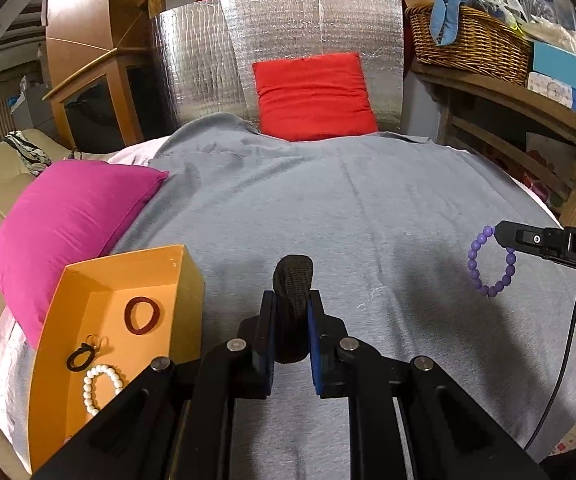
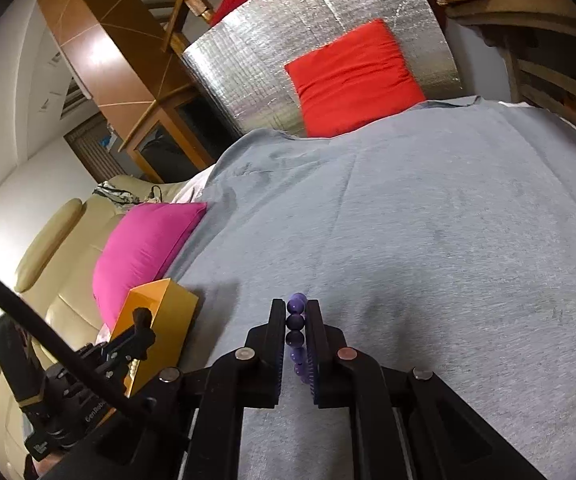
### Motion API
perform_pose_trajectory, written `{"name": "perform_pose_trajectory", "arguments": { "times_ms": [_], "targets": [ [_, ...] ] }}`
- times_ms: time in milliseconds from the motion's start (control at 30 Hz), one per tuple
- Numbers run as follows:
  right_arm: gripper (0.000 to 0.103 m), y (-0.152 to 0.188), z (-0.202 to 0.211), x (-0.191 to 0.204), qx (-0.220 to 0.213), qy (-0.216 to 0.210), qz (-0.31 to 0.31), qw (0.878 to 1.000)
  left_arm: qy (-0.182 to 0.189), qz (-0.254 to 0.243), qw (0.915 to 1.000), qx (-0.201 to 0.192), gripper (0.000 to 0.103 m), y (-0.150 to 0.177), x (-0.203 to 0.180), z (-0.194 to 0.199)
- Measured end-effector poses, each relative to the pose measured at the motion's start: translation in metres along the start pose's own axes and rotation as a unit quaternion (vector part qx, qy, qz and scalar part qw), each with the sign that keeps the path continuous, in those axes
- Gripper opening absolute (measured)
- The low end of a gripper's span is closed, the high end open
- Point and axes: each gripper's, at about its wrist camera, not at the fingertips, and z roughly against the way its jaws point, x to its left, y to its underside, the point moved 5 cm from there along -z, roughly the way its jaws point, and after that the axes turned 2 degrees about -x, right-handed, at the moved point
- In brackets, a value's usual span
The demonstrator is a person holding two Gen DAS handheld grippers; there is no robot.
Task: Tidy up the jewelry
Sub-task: 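Lift and carry the purple bracelet and black washer toward the orange box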
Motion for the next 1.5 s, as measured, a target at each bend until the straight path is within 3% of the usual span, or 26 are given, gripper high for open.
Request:
{"name": "perform_pose_trajectory", "arguments": {
  "times_ms": [1500],
  "targets": [
    [0.011,0.031,-0.019,0.107,0.024,-0.08,0.074,0.994,-0.045,0.028,0.998,-0.035,0.015,0.0,0.046,0.042]
  ]
}}
